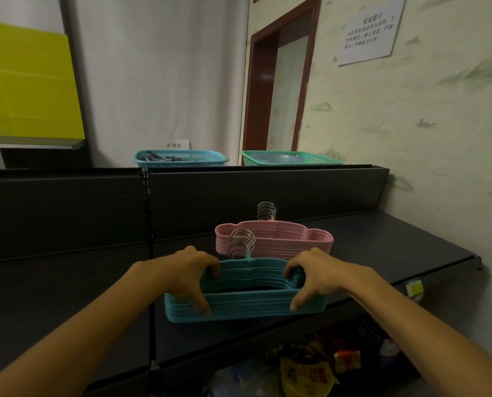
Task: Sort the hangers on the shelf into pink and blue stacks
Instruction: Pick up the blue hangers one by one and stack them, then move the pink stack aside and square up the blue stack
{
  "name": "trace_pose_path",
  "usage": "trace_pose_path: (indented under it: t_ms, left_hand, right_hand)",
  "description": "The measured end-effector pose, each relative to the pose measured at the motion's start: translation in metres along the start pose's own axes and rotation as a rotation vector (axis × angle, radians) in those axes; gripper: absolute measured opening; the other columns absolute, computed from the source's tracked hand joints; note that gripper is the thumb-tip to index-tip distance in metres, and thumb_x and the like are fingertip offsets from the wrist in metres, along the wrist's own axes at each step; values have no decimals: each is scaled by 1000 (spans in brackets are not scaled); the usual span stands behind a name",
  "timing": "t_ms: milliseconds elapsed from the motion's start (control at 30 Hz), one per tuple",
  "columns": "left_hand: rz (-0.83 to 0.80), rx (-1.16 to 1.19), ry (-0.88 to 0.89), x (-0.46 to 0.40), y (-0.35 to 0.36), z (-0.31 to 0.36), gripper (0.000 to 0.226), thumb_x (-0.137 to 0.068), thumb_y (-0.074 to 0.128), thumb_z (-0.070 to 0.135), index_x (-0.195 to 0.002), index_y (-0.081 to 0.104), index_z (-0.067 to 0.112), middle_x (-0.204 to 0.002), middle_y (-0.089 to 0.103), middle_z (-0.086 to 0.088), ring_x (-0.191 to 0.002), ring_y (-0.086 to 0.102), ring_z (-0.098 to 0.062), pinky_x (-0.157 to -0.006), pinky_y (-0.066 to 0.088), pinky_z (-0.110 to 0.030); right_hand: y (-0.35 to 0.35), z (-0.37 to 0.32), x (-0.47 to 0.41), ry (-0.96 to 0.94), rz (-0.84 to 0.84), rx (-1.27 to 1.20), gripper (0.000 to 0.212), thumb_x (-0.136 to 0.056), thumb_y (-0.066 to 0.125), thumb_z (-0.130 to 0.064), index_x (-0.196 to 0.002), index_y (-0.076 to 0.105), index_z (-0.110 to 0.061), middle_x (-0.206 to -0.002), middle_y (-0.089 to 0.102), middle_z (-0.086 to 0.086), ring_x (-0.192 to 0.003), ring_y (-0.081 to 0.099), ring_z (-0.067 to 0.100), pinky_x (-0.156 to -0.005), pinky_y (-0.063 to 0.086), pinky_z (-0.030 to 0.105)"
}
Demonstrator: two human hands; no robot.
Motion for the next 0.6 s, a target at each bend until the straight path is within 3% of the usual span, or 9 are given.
trace_pose_path:
  t_ms: [233,367,600]
  left_hand:
    - [-5,-14,-4,-4,-1,-4,64,-57,83,54,-108,46,43,-111,37,9,-105,40,-16,-85,48,-33]
    - [-4,-38,-14,-2,0,-2,65,-62,81,53,-115,46,38,-108,36,8,-101,40,-16,-79,44,-28]
    - [29,-24,-73,6,3,1,71,-66,76,56,-126,39,42,-109,32,7,-102,38,-15,-86,43,-32]
  right_hand:
    - [-3,1,-7,-20,15,55,77,-52,84,-60,-118,64,-28,-122,55,-6,-110,49,15,-93,50,36]
    - [0,4,-8,-17,27,65,76,-53,83,-61,-119,63,-29,-121,55,-7,-111,47,17,-95,48,38]
    - [4,-3,7,-46,67,25,72,-64,82,-52,-125,55,-23,-124,54,-1,-112,49,19,-94,47,38]
Point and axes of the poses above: each hand's wrist, its own x-axis away from the middle knuckle, its own y-axis out of the palm, z = x × y, the point moved 7 cm from there along -x, towards the middle knuckle
